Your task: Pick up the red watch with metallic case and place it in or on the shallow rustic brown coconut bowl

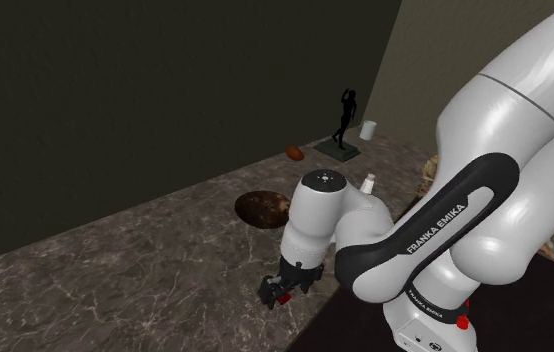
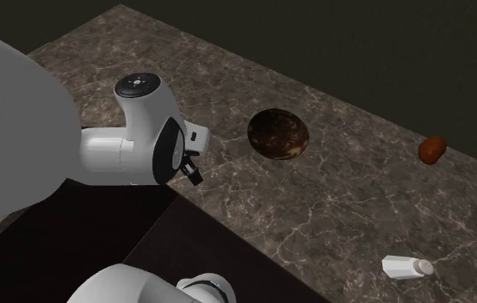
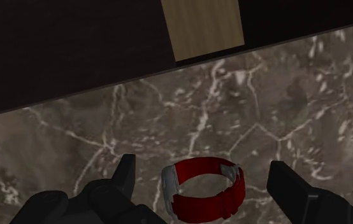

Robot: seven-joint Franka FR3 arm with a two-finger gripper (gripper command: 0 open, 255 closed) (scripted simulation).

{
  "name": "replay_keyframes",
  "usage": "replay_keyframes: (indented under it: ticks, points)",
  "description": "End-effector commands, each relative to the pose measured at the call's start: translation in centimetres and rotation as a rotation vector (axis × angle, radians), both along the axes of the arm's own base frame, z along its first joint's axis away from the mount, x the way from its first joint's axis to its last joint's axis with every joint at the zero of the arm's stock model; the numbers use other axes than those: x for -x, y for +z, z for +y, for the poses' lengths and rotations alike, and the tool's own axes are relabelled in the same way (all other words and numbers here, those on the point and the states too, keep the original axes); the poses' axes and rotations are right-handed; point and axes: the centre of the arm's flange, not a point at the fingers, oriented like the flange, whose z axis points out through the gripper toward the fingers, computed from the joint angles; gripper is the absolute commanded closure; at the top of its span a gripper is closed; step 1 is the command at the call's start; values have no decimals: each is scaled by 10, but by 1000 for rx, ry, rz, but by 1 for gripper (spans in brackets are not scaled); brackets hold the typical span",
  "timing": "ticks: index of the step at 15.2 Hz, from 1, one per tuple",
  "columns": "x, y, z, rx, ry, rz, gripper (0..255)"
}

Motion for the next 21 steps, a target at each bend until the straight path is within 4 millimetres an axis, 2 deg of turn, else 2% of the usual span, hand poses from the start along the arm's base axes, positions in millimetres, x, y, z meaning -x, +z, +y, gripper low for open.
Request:
replay_keyframes:
  ticks: [1, 2, 11, 21]
  points:
    - [0, 0, 0, 0, 0, 0, 0]
    - [0, 0, 0, 0, 0, 0, 255]
    - [0, 0, 0, 0, 0, 0, 255]
    - [0, 53, 0, 0, 0, 0, 255]
